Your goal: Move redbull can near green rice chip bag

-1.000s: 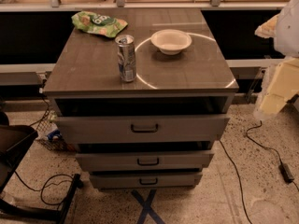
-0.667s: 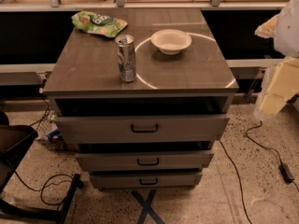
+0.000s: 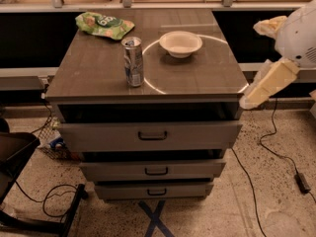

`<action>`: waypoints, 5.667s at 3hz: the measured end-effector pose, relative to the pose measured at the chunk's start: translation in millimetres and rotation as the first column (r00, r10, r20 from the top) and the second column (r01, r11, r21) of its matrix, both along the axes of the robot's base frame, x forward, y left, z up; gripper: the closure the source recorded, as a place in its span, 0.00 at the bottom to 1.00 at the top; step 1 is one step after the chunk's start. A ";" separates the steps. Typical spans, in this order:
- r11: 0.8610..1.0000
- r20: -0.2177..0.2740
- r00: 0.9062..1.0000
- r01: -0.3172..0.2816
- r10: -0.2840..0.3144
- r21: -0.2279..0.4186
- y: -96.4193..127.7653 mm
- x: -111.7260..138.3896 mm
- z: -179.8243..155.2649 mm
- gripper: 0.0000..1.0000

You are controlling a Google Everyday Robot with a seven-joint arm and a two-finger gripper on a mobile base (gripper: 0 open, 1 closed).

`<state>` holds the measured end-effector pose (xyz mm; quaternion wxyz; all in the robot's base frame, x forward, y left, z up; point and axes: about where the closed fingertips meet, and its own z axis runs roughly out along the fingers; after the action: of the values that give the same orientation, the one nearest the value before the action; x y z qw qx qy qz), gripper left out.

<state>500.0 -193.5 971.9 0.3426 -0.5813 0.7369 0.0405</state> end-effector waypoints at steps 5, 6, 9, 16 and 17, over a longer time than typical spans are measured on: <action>0.873 0.149 0.975 -0.217 0.168 0.437 91.1 79.3 -3.2 0.00; 0.817 0.173 0.960 -0.278 0.220 0.505 127.6 107.7 -15.1 0.00; 0.679 0.168 0.945 -0.318 0.280 0.662 184.7 143.2 -56.5 0.00; 0.499 0.171 0.896 -0.377 0.410 0.780 272.1 146.8 -57.6 1.00; 0.499 0.171 0.896 -0.377 0.410 0.780 272.2 146.8 -57.6 1.00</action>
Offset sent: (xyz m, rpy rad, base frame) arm 0.0655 0.0531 -0.0062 0.4712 -0.0741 0.1539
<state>646.8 78.6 914.3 0.5329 -0.5174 0.4939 0.4520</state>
